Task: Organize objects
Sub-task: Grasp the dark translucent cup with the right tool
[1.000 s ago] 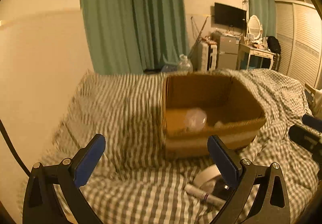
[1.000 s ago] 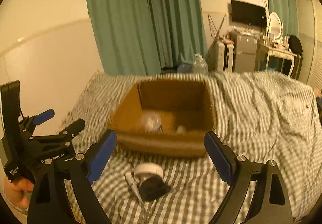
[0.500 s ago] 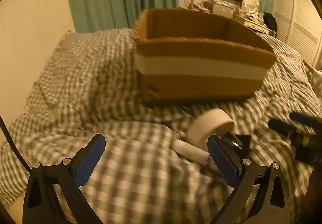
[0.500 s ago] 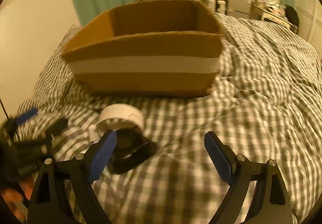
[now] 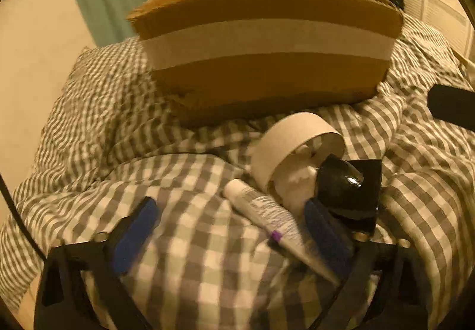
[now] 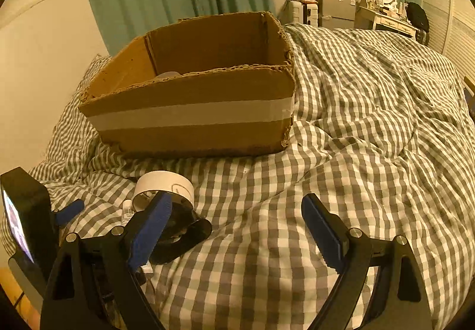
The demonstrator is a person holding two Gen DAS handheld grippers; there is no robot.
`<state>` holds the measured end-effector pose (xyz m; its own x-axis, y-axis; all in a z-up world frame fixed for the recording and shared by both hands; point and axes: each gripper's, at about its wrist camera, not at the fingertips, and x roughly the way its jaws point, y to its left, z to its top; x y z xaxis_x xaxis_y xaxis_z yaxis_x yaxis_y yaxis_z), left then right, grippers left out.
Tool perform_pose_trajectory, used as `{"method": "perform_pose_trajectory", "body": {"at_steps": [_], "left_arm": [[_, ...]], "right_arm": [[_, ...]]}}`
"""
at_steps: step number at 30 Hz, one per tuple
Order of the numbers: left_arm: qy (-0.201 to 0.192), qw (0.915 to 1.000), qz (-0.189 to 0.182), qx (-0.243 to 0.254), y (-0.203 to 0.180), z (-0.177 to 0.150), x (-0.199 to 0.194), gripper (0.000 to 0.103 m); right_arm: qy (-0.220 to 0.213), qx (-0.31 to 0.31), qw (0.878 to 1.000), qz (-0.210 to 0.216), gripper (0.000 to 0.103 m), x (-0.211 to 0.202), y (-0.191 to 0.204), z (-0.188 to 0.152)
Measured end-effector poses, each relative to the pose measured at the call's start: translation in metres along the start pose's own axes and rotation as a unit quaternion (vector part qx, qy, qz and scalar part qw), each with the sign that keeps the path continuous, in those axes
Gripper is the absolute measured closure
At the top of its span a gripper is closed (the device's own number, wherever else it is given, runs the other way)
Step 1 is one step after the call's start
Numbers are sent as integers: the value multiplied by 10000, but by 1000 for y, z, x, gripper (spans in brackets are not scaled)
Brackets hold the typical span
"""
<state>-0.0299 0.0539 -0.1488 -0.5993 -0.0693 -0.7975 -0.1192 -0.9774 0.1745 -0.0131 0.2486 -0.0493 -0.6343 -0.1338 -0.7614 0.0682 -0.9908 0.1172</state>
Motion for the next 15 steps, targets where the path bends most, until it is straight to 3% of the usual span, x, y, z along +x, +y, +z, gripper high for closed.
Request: {"method": "perform_pose_trajectory", "body": {"at_steps": [2,3,4,6,7,10,15], "left_arm": [[66,9998,-65,180,-6,1,6,19],[108,9993,-237,270,-7,2,10,32],[165,9986,-409,297,-7,3,12,58],[213,9978,-551,308,-5,0,12,63],[175,9977,-575,324,-3,0,9,71],[89,9964,-768,349,6,0,-4,103],[108,9959,-864,253,29,1,-12,103]], "right_arm": [[19,16,10000,15,14,2,0,0],[27,30,10000,10,14,3,-1,-1],[33,43,10000,1,14,3,-1,-1],[52,59,10000,-22,14,4,-2,-2],[66,60,10000,-24,14,4,-3,-2],[52,57,10000,-21,14,4,-3,-2],[125,-15,9999,71,14,7,2,-6]]}}
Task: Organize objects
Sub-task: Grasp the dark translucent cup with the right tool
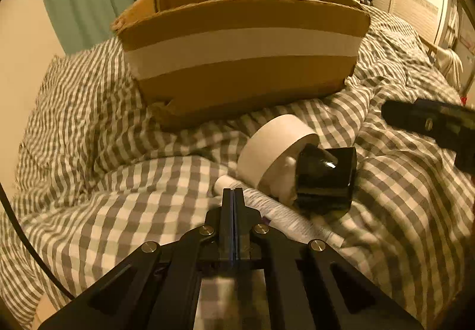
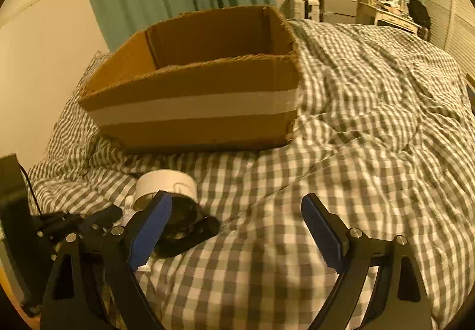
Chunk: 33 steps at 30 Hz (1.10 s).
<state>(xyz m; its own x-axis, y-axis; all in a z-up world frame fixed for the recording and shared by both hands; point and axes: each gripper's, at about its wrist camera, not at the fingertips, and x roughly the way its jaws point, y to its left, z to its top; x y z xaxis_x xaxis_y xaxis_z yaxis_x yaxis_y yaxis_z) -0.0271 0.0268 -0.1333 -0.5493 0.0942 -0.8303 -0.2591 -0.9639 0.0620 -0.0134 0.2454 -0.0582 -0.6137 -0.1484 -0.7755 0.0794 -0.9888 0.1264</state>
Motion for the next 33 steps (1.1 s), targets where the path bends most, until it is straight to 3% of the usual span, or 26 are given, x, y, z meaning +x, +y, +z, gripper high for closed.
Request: {"method": "perform_pose_trajectory", "body": {"at_steps": [3,6,7,8,10,11,13,15,17,19,20,23,28,33], "left_arm": [[37,9999,17,-120,8,-1,-1,103],[49,9998,128,-121,12,0,-3,97],[45,9998,185,-92,11,-1,-4,89],[36,9997,250,-63,12,-2,-5,73],[-9,9986,517,-56,13,-4,-6,52],[-33,9975,701,-31,14,-5,-6,45],[-17,9974,723,-60,18,-5,-3,42],[22,9980,601,-192,22,-5,-1,42],[17,9981,600,-167,21,-5,0,42],[12,9982,589,-88,17,-3,2,42],[2,9986,528,-87,16,-2,2,42],[39,9997,200,-154,11,3,6,42],[140,9997,123,-149,7,5,13,42],[139,9993,-23,-339,15,2,16,41]], "right_arm": [[212,-145,9995,204,14,9,10,-5],[541,-337,9967,508,14,29,28,-12],[634,-390,9957,552,14,37,32,-14],[717,-444,9949,551,14,44,36,-15],[927,-543,9933,428,14,62,43,-19],[1015,-539,9924,443,14,69,43,-20],[1081,-382,9914,631,14,78,40,-20],[1087,-387,9904,764,24,81,39,-18],[1044,-394,9900,865,26,80,39,-18],[920,-339,9905,962,52,71,36,-17],[816,-237,9898,1145,73,63,32,-15],[709,-322,9913,1057,74,49,25,-6],[874,-182,9896,1130,73,54,19,-7],[1122,-133,9883,1022,44,71,22,-12]]}}
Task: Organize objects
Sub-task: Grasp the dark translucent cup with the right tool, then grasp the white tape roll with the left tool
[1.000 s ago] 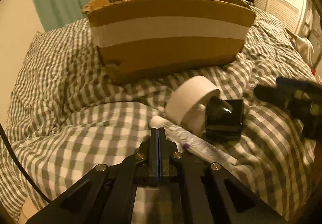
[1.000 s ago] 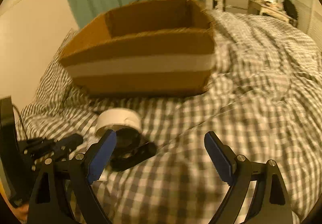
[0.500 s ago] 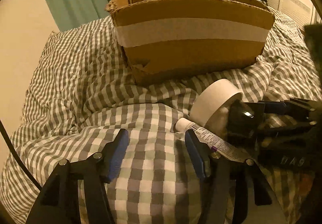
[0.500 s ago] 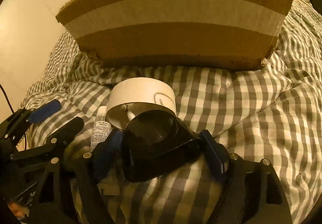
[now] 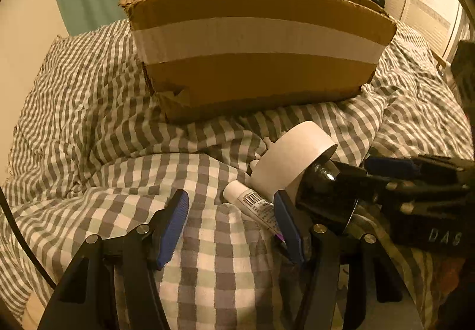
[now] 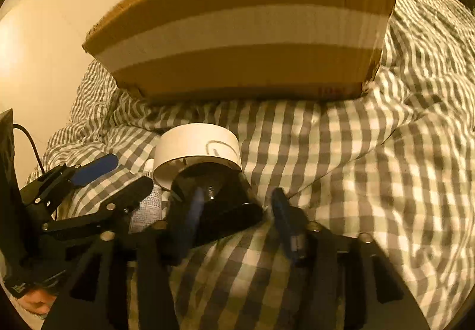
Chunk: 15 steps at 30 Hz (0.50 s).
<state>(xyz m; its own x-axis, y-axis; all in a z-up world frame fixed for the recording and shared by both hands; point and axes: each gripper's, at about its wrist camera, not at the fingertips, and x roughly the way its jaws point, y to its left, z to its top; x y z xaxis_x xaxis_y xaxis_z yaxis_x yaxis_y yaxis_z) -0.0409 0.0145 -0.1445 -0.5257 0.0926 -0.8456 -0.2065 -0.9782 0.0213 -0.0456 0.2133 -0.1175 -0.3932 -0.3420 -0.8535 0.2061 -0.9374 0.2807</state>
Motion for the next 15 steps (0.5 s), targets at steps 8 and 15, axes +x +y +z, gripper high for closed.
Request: {"method": "perform_pose_trajectory", "body": {"at_steps": [8,15], "left_arm": [[25,9984,562,35,14,-6,-1,41],[-41,9990,438,62,13,-4,-6,41]], "right_arm": [[308,-127,9994,48,17,22,12,2],[209,-565,9980,-212,45,20,28,-5]]}}
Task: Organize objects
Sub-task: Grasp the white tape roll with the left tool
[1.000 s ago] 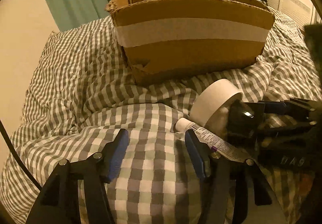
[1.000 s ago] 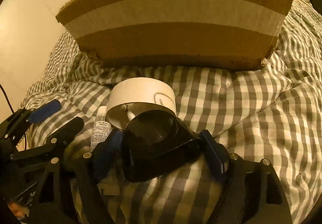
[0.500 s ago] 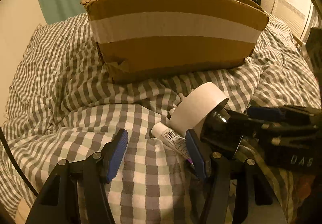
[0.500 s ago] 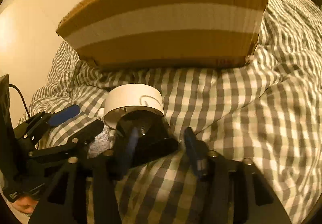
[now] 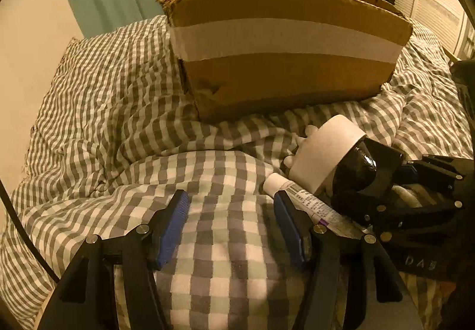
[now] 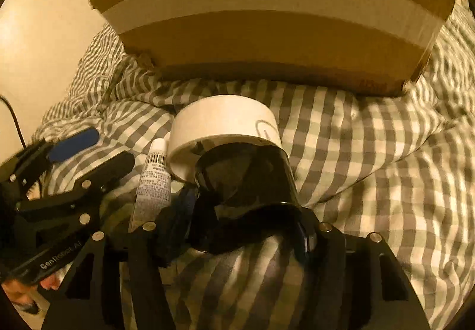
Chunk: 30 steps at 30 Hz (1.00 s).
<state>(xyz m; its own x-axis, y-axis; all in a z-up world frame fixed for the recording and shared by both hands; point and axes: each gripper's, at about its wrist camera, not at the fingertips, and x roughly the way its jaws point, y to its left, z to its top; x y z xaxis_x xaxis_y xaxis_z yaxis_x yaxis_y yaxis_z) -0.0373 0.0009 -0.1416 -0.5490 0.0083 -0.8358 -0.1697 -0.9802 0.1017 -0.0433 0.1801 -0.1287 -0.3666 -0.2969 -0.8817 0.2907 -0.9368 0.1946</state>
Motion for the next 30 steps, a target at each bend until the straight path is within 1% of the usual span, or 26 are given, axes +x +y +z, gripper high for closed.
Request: {"method": "perform_pose_trajectory", "body": {"at_steps": [2,3,4,6,9,10,11,14,15,16,17,19,21,24,28,30], "left_arm": [[-19,9999,-131,16,-2,2,-2,41],[-50,9996,-264,3,-4,4,-3,41],[-68,9993,-369,-8,-6,6,-4,41],[-113,9982,-588,11,-14,12,-6,41],[-149,9954,-928,198,-32,22,-5,41],[-149,9944,-1007,266,-38,24,-4,40],[-138,9936,-1067,334,-44,27,-1,40],[52,9939,-975,509,-56,35,17,42],[145,9934,-1008,519,-57,38,24,44],[172,9928,-1092,468,-56,39,26,50],[136,9926,-1137,401,-54,40,25,55],[9,9920,-1210,355,-51,42,20,60],[-29,9922,-1168,426,-52,42,14,64],[-102,9941,-951,514,-53,43,6,65],[-209,9953,-845,427,-50,45,-10,66],[-302,9962,-706,421,-47,44,-22,66]], "right_arm": [[-142,-67,9998,-91,45,-7,4,-2],[-223,-63,9997,-110,45,-7,5,-1],[-310,-66,9994,-150,45,-16,3,-2],[-468,-97,9985,-265,45,-33,-4,1],[-750,10,9956,-570,46,-62,-25,4],[-809,76,9947,-630,46,-68,-32,5],[-859,138,9939,-681,46,-66,-33,10],[-918,364,9929,-662,47,-64,-45,10],[-919,418,9927,-659,47,-64,-49,11],[-900,460,9927,-660,47,-61,-50,10],[-885,469,9929,-647,47,-65,-54,8],[-855,454,9933,-626,47,-68,-60,5],[-843,439,9935,-625,47,-65,-57,8],[-852,459,9936,-580,47,-69,-63,5],[-920,486,9927,-613,47,-75,-60,4],[-964,452,9922,-642,47,-81,-57,3]]}}
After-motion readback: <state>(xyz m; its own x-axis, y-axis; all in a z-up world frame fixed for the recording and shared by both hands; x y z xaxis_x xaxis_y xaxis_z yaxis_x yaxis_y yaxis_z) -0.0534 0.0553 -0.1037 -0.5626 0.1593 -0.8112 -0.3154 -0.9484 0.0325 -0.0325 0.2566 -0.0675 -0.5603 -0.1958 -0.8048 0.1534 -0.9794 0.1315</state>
